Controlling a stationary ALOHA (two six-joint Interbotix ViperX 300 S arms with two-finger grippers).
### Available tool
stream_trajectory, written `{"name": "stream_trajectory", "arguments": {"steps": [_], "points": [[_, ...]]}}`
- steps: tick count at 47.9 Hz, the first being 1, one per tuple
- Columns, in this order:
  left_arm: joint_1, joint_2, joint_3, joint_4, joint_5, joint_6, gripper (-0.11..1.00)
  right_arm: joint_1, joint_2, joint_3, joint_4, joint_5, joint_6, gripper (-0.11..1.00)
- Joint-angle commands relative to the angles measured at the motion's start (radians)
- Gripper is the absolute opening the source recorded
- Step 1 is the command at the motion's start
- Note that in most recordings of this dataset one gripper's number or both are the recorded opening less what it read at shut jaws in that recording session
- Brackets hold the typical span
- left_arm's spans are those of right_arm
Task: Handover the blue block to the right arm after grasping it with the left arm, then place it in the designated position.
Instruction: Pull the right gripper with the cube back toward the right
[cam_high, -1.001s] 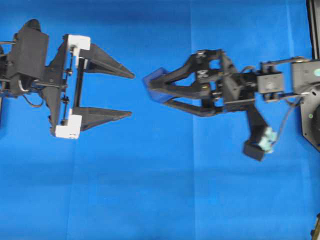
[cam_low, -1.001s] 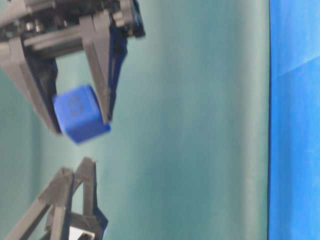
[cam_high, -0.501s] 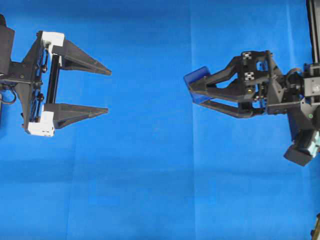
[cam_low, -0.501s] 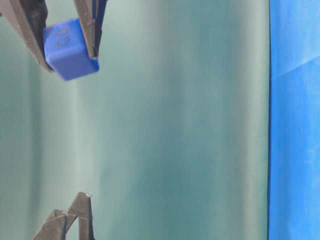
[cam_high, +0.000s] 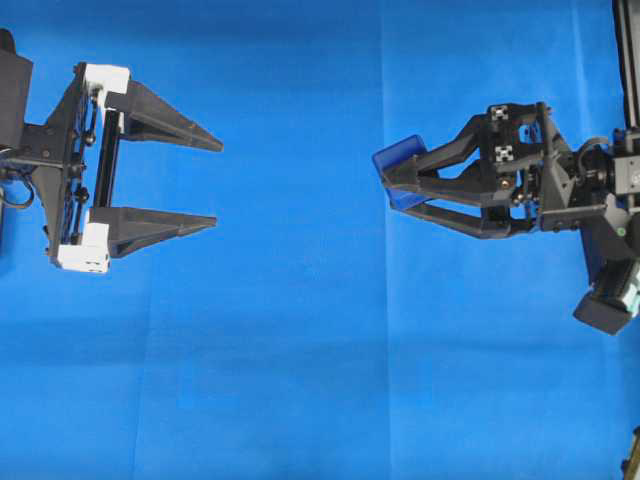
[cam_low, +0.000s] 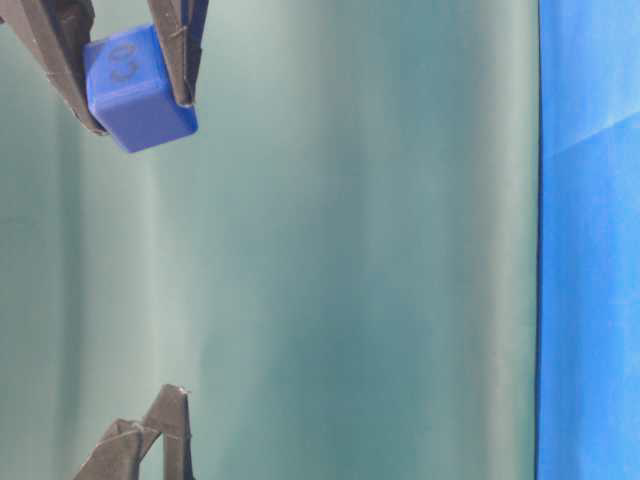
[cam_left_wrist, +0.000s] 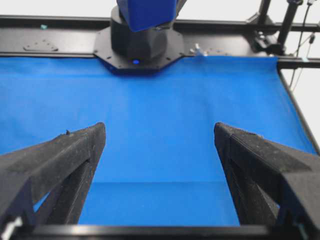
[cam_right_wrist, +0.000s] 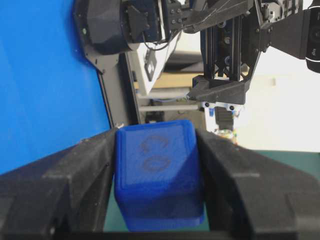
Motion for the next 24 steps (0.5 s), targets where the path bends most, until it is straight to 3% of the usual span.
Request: {"name": "stream_trajectory", "arguments": {"steps": [1,9,14,20,24], "points": [[0.003,0.0,-0.021,0.002,-0.005,0.006,0.93,0.002,-0.009,-0.014,0.043,-0.005,0.02,0.34],[0.003,0.005,-0.025,0.002,-0.005,0.011,0.93,0.003,-0.011,-0.018,0.172,-0.008,0.135,0.34],[0.003,0.008,-0.025,0.002,-0.005,0.012,0.93,0.003,-0.011,-0.021,0.227,-0.008,0.218,0.34],[0.002,0.008,-0.026,0.002,-0.005,0.012,0.93,0.002,-0.011,-0.034,0.316,-0.005,0.362,0.34],[0.003,0.008,-0.025,0.002,-0.003,0.012,0.93,0.003,-0.011,-0.041,0.341,0.0,0.454,0.34]]}}
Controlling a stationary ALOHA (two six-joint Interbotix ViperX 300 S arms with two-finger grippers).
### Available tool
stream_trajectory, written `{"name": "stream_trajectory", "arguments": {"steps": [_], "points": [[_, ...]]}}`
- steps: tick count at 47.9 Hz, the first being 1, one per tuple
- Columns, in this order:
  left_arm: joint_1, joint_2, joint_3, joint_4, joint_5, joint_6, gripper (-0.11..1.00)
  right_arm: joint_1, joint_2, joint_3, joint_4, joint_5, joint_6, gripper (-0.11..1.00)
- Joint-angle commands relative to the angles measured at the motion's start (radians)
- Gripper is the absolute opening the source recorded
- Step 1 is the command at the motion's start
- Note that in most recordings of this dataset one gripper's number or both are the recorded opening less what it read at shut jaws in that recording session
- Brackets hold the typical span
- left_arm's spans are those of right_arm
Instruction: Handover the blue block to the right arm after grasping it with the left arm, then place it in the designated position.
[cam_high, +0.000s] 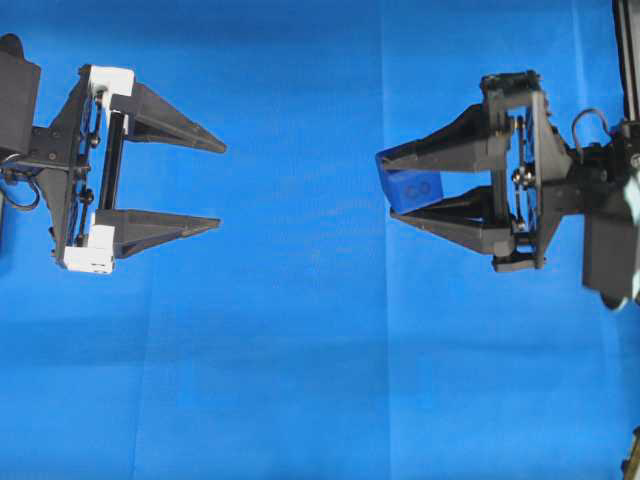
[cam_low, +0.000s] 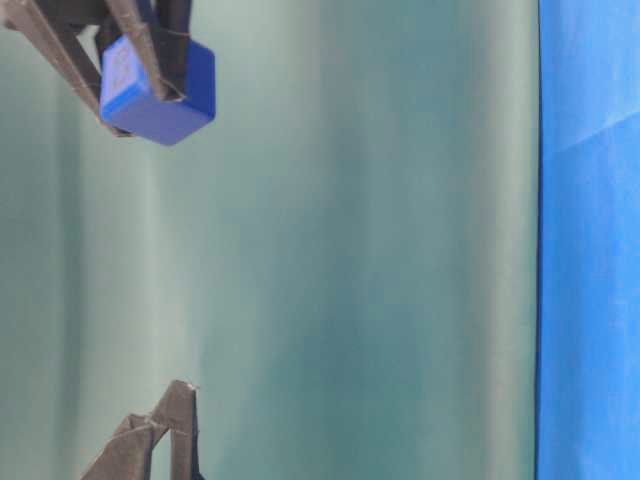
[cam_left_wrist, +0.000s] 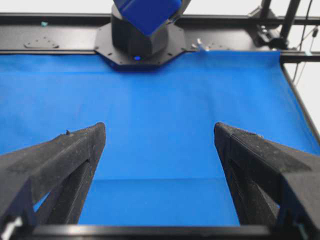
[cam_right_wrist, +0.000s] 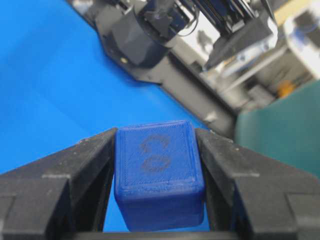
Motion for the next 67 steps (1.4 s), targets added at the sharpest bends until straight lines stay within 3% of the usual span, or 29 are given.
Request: {"name": "stream_trajectory", "arguments": {"steps": [1,15,30,38,67], "points": [[0.002,-0.005,-0.025,0.003,-0.003,0.002,0.93,0.003,-0.011,-0.034,0.031,0.0,0.077,0.34],[-0.002,-0.005,-0.025,0.002,-0.002,0.002,0.93,0.003,-0.012,-0.043,0.032,0.021,0.336,0.34],[-0.006,-0.005,-0.025,0.003,-0.002,0.002,0.93,0.003,-0.012,-0.051,0.034,0.054,0.485,0.34],[-0.006,-0.005,-0.026,0.002,-0.003,0.002,0.93,0.003,-0.012,-0.057,0.034,0.075,0.526,0.34],[-0.008,-0.005,-0.028,0.002,-0.003,0.002,0.93,0.003,-0.012,-0.06,0.032,0.091,0.528,0.34]]}}
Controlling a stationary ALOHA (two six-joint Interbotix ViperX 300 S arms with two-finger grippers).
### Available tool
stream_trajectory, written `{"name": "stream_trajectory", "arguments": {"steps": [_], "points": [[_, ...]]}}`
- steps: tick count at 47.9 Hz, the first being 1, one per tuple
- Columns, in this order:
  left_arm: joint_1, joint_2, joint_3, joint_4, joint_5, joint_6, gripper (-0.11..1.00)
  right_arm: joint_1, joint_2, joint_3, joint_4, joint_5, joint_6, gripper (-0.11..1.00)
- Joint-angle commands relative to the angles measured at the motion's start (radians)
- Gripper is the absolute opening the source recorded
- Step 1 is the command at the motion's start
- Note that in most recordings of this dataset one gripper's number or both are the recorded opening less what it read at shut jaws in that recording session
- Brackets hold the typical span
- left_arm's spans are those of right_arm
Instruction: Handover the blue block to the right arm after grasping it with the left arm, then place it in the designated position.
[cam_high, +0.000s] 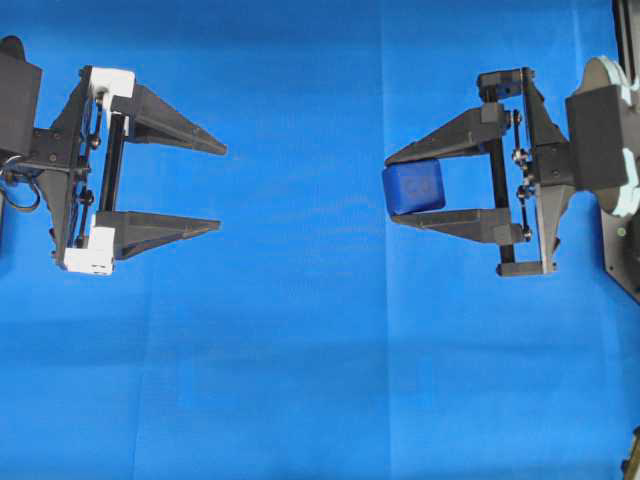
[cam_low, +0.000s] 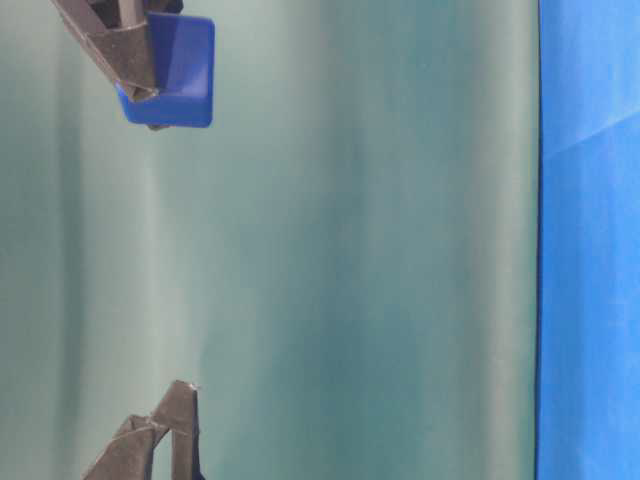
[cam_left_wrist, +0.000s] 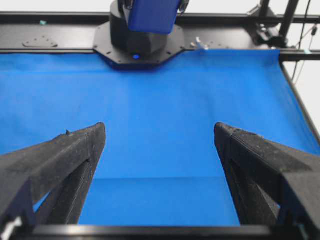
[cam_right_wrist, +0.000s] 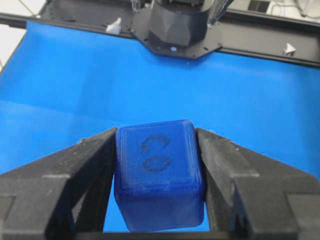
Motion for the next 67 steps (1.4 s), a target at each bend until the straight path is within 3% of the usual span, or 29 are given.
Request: {"name": "stream_trajectory", "arguments": {"steps": [1,67], "points": [[-0.002,-0.005,-0.028,0.002,-0.006,0.002,0.93,0.002,-0.011,-0.031,0.003,-0.002,0.003,0.34],[-0.002,-0.005,-0.028,0.002,-0.006,0.0,0.93,0.002,-0.011,-0.032,0.002,0.017,0.005,0.34]]}}
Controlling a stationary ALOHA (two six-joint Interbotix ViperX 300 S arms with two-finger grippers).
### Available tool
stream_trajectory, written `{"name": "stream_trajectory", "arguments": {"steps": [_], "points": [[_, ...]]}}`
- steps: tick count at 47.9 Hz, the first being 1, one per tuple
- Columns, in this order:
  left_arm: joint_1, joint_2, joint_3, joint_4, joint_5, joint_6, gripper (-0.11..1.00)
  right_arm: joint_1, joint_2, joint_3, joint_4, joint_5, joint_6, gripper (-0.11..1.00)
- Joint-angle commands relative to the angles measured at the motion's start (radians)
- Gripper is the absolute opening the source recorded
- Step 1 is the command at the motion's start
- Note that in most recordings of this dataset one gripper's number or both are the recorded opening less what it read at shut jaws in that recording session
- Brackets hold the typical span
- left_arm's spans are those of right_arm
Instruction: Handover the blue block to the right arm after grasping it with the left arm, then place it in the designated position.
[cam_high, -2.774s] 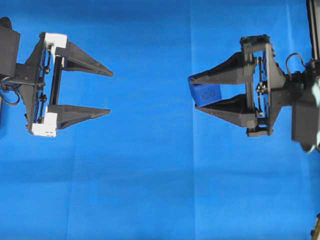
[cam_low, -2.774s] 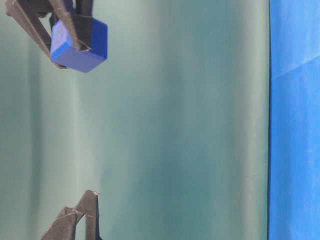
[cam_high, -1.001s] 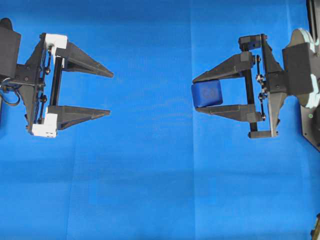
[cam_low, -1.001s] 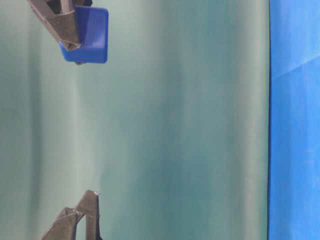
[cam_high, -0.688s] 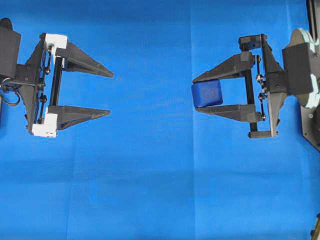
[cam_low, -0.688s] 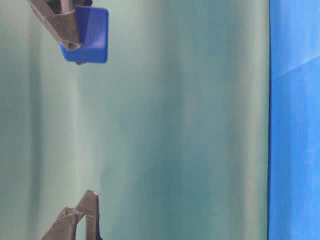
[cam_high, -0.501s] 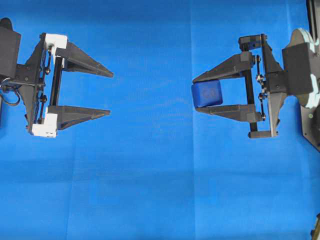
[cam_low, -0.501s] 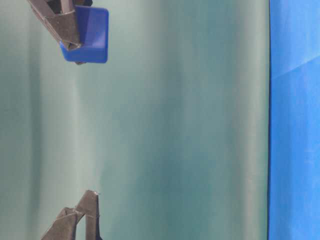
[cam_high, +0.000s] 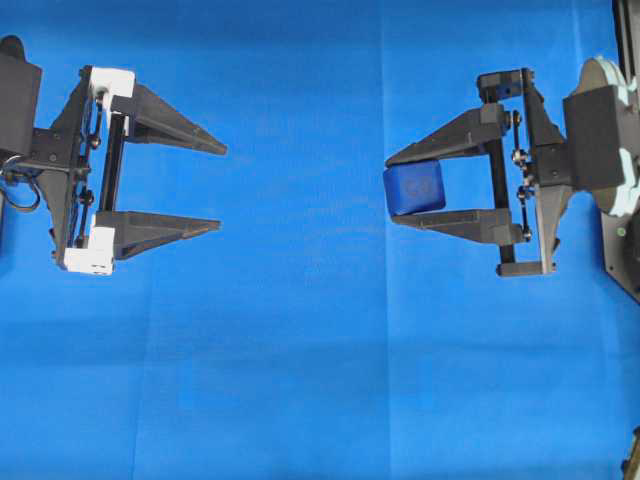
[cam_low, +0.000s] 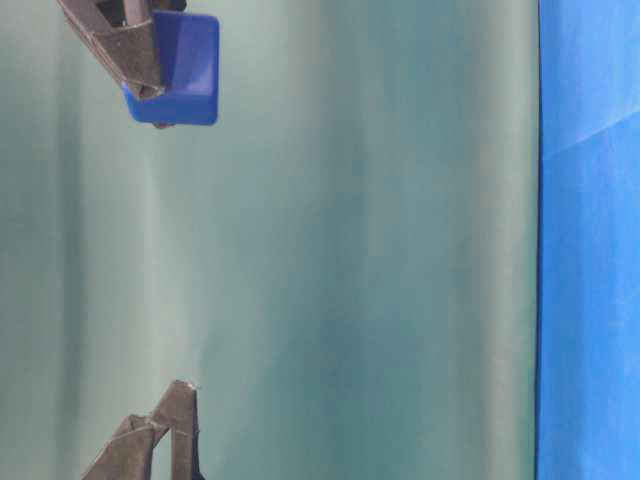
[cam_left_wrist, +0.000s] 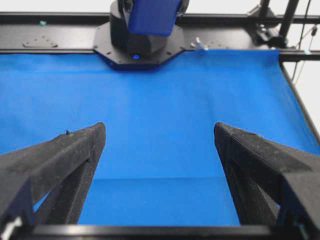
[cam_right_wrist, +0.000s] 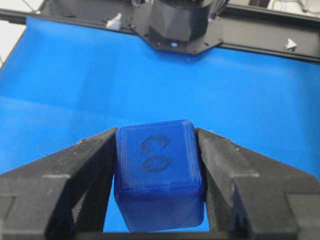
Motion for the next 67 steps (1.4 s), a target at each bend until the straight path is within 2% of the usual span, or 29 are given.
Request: {"name": "stream_trajectory", "arguments": {"steps": [1,9,19,30,67], "points": [[-0.002,-0.006,-0.028,0.002,-0.006,0.0,0.93,0.0,-0.011,-0.032,0.003,0.006,0.002,0.34],[-0.002,-0.006,-0.029,0.002,-0.006,0.0,0.93,0.002,-0.011,-0.034,0.011,0.064,0.011,0.34],[-0.002,0.005,-0.037,0.002,-0.005,0.0,0.93,0.002,-0.011,-0.035,0.012,0.16,0.058,0.34],[-0.002,0.009,-0.038,0.002,-0.006,0.0,0.93,0.0,-0.011,-0.035,0.012,0.25,0.071,0.34],[-0.002,0.005,-0.038,0.002,-0.002,0.0,0.93,0.0,-0.011,-0.035,0.011,0.255,0.071,0.34]]}}
